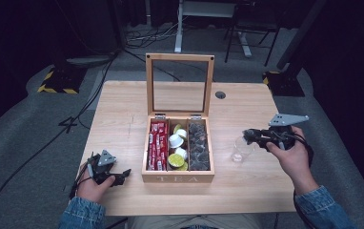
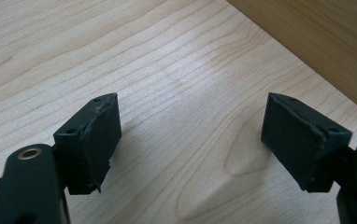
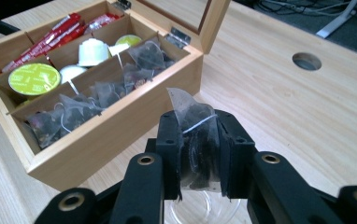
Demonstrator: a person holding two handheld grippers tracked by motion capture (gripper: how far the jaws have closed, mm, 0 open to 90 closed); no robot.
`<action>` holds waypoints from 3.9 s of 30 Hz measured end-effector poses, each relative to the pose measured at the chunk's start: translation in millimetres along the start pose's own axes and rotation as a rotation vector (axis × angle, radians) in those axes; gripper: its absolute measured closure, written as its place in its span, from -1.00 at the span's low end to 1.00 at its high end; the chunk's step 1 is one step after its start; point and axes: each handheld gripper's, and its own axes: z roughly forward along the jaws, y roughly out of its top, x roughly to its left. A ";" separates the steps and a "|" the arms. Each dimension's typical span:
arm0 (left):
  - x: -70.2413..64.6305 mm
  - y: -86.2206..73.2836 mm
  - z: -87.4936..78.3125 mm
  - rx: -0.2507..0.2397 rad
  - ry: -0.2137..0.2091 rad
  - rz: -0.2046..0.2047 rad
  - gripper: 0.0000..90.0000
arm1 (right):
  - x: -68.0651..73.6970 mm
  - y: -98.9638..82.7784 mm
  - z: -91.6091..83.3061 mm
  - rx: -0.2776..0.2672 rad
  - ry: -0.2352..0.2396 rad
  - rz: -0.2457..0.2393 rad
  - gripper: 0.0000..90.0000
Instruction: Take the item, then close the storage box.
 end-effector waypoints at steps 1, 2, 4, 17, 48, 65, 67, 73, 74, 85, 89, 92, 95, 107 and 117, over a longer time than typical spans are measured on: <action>0.0 0.0 0.0 0.000 0.000 0.000 -0.55 | -0.7 -1.9 1.3 0.005 0.001 0.004 0.63; 0.0 0.0 0.0 0.000 0.000 0.000 -0.55 | -1.6 -3.7 2.7 0.010 0.004 0.010 0.63; 0.0 0.0 0.0 0.000 0.000 0.001 -0.55 | -2.7 -5.8 4.6 0.015 0.006 0.014 0.63; 0.0 0.0 0.0 0.000 0.000 0.000 -0.55 | -6.1 -17.3 21.4 0.087 -0.002 0.017 0.63; -0.1 1.9 2.2 0.008 -0.005 0.005 -0.64 | -5.0 -24.9 29.2 0.038 0.016 0.084 -0.09; -0.3 2.1 2.2 0.011 -0.003 0.009 -0.64 | -2.9 5.3 16.2 -0.105 0.029 0.067 -0.21; -0.6 2.2 2.2 0.010 0.000 0.008 -0.64 | -2.9 10.6 17.1 -0.112 0.031 0.060 -0.21; -0.6 2.1 2.2 0.011 -0.002 0.004 -0.65 | -5.2 32.3 23.4 -0.120 0.032 0.033 -0.22; -0.5 2.1 2.4 0.009 -0.001 0.004 -0.65 | -5.9 36.5 24.7 -0.124 0.033 0.031 -0.22; -0.4 2.1 2.4 0.009 0.003 0.000 -0.65 | -12.1 76.6 42.8 -0.126 0.030 -0.001 -0.20; -0.6 2.0 2.4 0.009 0.005 -0.003 -0.65 | -14.2 89.9 48.0 -0.141 0.038 -0.002 -0.13; -0.7 2.0 2.5 0.008 0.008 -0.003 -0.65 | -17.4 100.7 51.4 -0.167 0.028 -0.003 -0.10; -0.6 2.1 2.4 0.010 0.006 -0.003 -0.65 | -21.9 111.1 56.5 -0.174 0.022 0.006 -0.07; -0.5 2.1 2.5 0.009 0.004 -0.003 -0.65 | -43.2 150.2 83.7 -0.191 -0.016 0.007 0.12; -0.6 2.1 2.5 0.008 0.005 -0.005 -0.65 | -54.4 171.0 116.8 -0.189 -0.060 0.059 0.07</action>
